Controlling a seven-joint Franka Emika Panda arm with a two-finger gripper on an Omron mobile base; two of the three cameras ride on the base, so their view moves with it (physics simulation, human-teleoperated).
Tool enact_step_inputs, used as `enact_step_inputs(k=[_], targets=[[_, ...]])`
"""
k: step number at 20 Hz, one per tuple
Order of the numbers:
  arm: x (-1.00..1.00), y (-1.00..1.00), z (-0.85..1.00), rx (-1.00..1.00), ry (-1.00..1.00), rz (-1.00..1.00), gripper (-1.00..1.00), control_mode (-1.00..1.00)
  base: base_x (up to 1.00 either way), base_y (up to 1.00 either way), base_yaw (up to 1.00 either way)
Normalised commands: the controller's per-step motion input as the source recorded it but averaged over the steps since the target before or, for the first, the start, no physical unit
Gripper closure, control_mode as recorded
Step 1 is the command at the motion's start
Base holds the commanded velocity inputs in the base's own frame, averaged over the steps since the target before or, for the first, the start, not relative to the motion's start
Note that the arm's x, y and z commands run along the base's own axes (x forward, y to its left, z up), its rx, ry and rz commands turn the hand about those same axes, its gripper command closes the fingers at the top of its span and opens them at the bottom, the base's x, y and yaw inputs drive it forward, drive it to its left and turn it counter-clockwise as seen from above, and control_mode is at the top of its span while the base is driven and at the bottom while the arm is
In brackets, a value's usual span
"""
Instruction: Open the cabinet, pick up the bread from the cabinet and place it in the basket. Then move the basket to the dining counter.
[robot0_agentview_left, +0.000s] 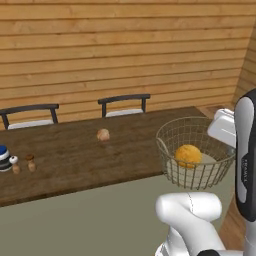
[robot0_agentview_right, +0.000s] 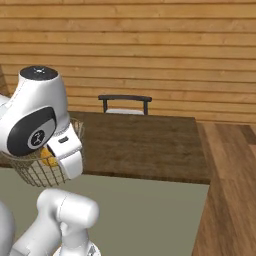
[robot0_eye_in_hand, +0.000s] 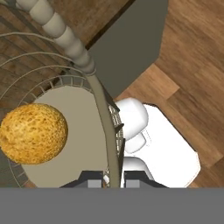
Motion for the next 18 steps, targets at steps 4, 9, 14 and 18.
enact_step_inputs(k=[4, 9, 14, 18], targets=[[0.15, 0.00, 0.00, 0.00, 0.00, 0.00, 1.00, -1.00, 0.29, 0.00, 0.00], [0.83, 0.00, 0.00, 0.00, 0.00, 0.02, 1.00, -1.00, 0.00, 0.00, 0.00], [1.00, 0.00, -0.06, 0.00, 0.00, 0.04, 1.00, -1.00, 0.00, 0.00, 0.00], [1.00, -0.08, -0.45, 0.00, -0.02, 0.09, 1.00, -1.00, 0.00, 0.00, 0.00]])
